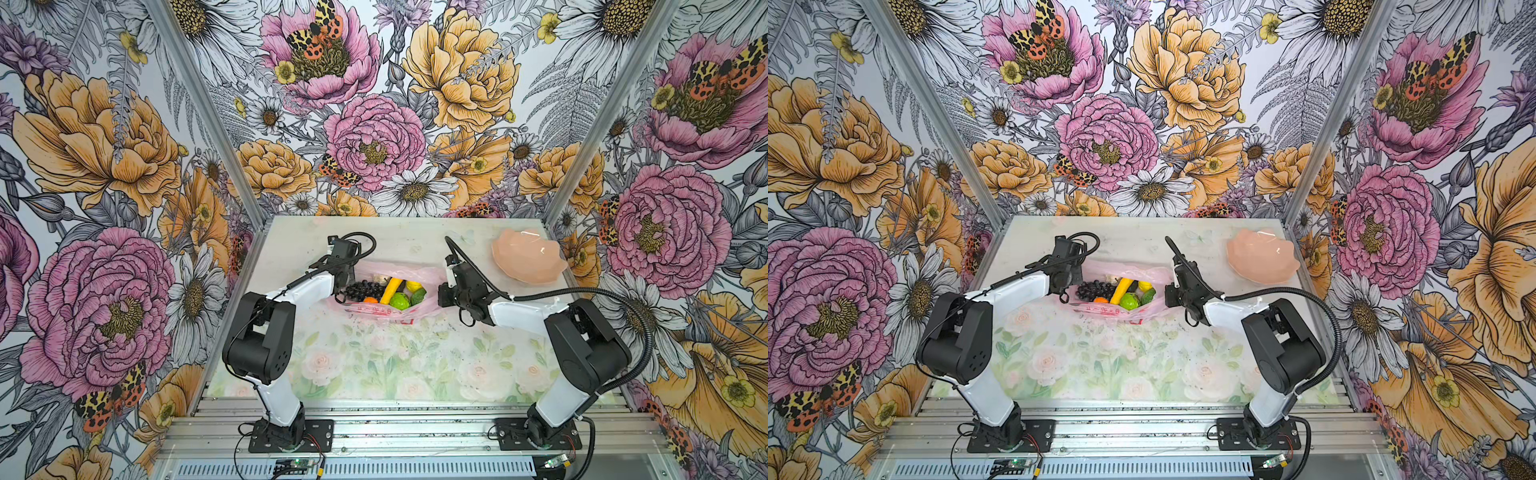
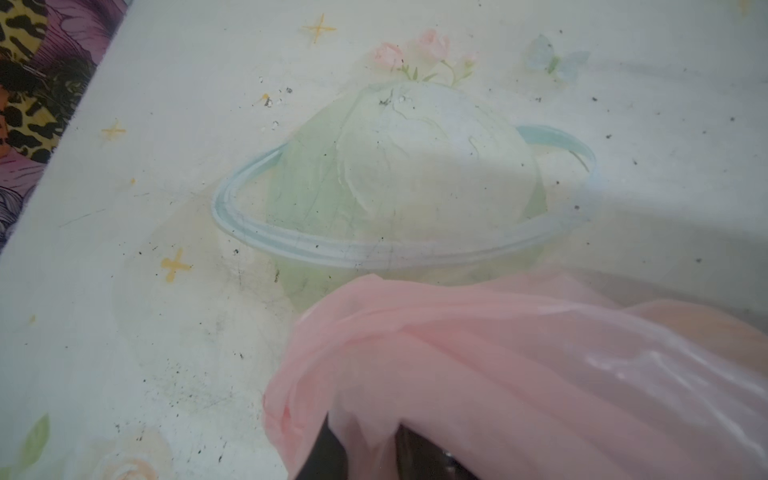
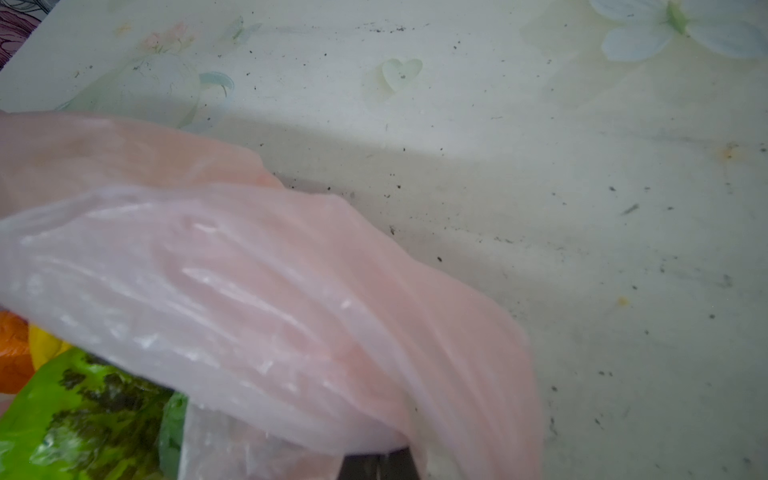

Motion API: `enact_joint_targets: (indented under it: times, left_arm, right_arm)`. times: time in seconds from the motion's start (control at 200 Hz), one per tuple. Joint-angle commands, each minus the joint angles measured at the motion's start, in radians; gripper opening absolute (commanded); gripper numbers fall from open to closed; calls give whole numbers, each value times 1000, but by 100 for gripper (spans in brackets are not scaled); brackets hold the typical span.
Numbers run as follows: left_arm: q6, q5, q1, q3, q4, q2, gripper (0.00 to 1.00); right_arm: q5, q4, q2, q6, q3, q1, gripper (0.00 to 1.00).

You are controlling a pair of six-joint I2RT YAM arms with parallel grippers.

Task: Take the fake fruits out of the plastic bag

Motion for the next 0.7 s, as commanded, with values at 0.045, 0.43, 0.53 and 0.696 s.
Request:
enact_joint_targets:
  times: [0.045,0.43,0.53,0.696]
  left_arm:
    - [-70,163,77,-75,58,-48,4]
    - [-88,252,112,-95,66,-116,0]
    - [-97,275,111,16,42,-33,0]
    - [-103,281,112,205,-75,150,0]
  right_arm:
    - [-80,-7,123,-50,148,-5,0]
    - [-226,-78,306,-56,441,4,0]
    - [-271,-78,315,-36,468,-25,0]
    - [-299,-80,356,-3,512,-56,0]
